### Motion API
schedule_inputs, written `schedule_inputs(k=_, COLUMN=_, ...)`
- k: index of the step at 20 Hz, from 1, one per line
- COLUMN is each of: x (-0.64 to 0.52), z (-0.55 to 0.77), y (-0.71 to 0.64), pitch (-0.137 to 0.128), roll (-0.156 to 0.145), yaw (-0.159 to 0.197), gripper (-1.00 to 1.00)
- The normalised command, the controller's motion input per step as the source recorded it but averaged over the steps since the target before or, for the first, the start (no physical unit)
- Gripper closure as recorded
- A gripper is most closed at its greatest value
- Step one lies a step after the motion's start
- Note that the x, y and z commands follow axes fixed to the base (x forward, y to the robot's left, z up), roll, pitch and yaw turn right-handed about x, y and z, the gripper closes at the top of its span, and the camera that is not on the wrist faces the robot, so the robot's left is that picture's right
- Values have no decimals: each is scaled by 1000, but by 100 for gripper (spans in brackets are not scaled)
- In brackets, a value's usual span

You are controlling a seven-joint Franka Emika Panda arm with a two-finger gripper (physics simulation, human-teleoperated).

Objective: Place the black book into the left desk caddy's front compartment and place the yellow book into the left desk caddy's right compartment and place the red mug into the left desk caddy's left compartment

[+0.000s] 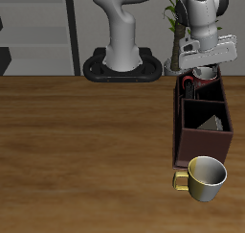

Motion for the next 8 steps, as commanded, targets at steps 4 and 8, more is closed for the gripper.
schedule_inputs(k=4, x=-24, z=89, y=101, pitch=-16, roll=16, yaw=4, gripper=-100)
schedule_inputs(k=8, x=-17, z=74, y=20, pitch=-16, roll=5, yaw=12, gripper=-100)
